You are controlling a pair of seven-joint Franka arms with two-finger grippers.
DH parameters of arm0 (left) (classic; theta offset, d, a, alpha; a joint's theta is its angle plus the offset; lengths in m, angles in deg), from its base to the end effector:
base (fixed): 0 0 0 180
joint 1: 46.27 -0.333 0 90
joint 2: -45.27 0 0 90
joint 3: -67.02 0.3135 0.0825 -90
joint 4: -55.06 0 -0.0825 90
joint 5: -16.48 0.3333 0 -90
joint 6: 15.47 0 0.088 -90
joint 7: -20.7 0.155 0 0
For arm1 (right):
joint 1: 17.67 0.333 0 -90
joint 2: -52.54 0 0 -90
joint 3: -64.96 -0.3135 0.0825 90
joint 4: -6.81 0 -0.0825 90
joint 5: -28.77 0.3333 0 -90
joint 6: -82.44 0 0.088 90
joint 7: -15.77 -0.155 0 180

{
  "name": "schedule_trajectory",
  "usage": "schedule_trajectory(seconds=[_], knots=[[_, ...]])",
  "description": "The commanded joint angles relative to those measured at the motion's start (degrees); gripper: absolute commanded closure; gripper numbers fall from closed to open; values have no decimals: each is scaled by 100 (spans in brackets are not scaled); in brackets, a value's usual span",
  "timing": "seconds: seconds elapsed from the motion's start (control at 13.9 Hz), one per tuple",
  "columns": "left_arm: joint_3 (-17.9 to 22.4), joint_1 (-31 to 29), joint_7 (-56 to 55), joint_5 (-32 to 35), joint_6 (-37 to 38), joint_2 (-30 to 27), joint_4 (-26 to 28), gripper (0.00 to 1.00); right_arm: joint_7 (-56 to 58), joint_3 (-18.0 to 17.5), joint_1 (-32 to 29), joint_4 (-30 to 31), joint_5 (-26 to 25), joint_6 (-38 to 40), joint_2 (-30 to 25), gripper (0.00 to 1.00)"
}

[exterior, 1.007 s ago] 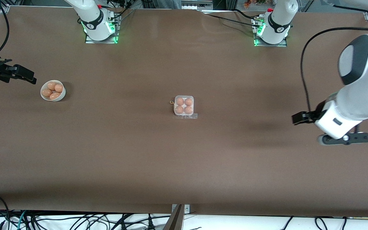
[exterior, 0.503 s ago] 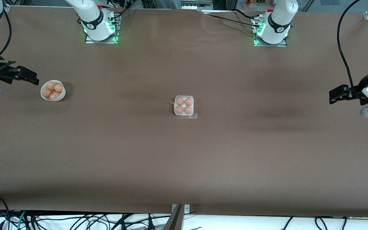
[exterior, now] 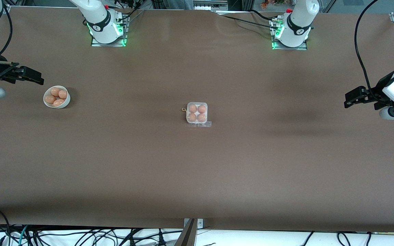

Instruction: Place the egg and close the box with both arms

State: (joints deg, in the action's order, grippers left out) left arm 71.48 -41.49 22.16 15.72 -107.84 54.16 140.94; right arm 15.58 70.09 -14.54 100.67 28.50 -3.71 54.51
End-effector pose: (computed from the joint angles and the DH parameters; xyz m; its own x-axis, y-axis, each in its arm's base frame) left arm 0.5503 -0.0079 0.5262 0.9987 -0.0309 -0.0414 -0.0309 -0.9995 0.0023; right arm 0.4935 -0.0174 0.5242 0.9850 -0.0385 -0.1680 -0.0376 -0.9993 0.0083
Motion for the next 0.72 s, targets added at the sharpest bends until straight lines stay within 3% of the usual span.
schedule_trajectory(seconds=[0.0, 0.65], knots=[[-59, 5, 117, -90, -123, -213, 262, 0, -61, -82, -85, -78, -8, 160, -92, 0], [-59, -4, 108, -82, -88, -291, 271, 0, -61, -109, -85, -70, 1, 274, -171, 0]])
